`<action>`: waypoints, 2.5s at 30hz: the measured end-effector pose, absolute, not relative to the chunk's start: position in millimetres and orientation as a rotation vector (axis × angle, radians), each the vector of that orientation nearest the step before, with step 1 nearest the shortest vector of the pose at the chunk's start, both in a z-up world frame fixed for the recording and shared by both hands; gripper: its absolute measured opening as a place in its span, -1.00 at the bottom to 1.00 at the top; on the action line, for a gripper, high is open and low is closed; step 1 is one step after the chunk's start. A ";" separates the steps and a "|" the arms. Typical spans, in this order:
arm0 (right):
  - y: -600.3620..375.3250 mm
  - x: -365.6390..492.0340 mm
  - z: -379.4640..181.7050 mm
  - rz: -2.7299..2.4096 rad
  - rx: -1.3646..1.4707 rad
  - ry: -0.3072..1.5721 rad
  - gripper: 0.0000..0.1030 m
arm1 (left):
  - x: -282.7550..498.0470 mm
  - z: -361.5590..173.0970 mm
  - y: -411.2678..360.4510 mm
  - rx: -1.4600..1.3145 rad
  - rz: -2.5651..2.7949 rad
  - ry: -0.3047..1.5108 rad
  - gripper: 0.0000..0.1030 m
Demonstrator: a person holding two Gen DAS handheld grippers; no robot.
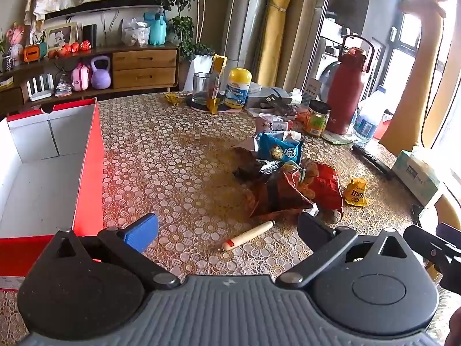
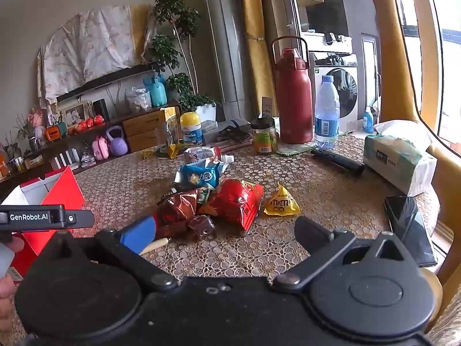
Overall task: Organize snacks
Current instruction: 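Move both tools toward the pile of snack packets on the table, then grasp the brown snack bag with the left tool while the right tool grasps the yellow M&M's bag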
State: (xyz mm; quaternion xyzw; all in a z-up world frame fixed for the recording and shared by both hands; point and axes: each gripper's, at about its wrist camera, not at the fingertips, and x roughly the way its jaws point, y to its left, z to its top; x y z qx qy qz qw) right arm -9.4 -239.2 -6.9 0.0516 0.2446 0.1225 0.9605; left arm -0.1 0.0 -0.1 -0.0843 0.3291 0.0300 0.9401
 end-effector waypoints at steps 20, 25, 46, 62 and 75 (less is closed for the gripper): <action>-239.5 -7.7 -9.7 0.255 0.110 0.507 1.00 | 0.4 -4.9 0.1 -0.165 0.062 0.694 1.00; -240.4 -7.0 -9.5 0.249 0.109 0.508 1.00 | 1.2 -5.8 -2.3 -0.166 0.061 0.689 1.00; -241.3 -5.1 -12.3 0.251 0.113 0.519 1.00 | 2.3 -12.1 -4.9 -0.173 0.040 0.697 1.00; -248.3 5.1 -18.6 0.242 0.123 0.539 1.00 | 24.0 -13.3 -21.8 -0.080 0.022 0.657 1.00; -266.4 55.5 -21.9 0.208 0.121 0.528 1.00 | 82.8 -12.5 -50.9 0.027 0.031 0.619 1.00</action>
